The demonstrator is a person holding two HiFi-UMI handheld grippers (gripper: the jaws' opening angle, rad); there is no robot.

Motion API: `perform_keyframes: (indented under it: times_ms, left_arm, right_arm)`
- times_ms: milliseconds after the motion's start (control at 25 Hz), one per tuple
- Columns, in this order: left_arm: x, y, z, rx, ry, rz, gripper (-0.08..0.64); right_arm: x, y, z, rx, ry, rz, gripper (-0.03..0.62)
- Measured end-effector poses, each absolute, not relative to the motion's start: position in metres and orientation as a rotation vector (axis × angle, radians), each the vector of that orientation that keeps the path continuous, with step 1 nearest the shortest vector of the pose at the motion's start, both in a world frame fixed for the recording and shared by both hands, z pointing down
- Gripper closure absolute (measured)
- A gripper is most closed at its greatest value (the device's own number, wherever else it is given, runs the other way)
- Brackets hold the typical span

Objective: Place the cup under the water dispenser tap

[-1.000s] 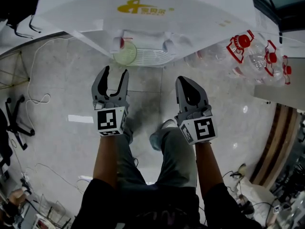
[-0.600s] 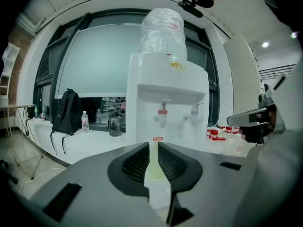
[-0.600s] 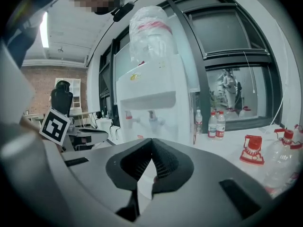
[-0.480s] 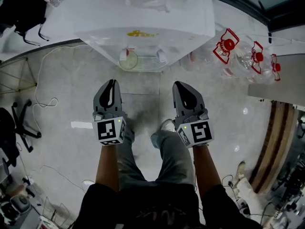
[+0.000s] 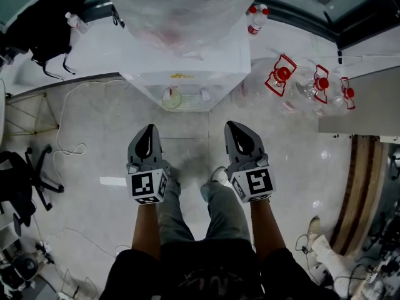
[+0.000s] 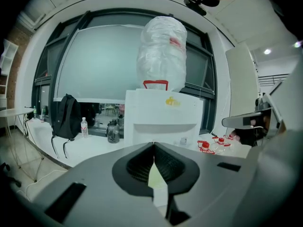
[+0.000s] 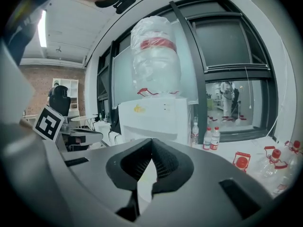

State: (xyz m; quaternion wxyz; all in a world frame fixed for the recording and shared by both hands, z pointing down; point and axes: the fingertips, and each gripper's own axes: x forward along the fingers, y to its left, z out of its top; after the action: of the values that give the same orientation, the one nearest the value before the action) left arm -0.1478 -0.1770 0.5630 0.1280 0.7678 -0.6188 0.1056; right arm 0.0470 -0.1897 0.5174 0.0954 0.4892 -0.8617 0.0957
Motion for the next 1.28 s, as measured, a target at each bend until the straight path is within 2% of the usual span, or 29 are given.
perform_keyframes:
  times_ms: [520, 1280]
  left_arm:
    - [-0.17, -0.167, 0.466, 2.224, -1.813, 0.297, 0.545]
    - [-0.152, -0.16, 0.357, 2.321, -1.8, 0.248, 0.543]
  right_arm:
    - [0.036, -0.187, 0.434, 1.469, -2.536, 0.277, 0.578]
    - [0.053, -0.182, 0.34, 1.478, -2.542, 0.229, 0.578]
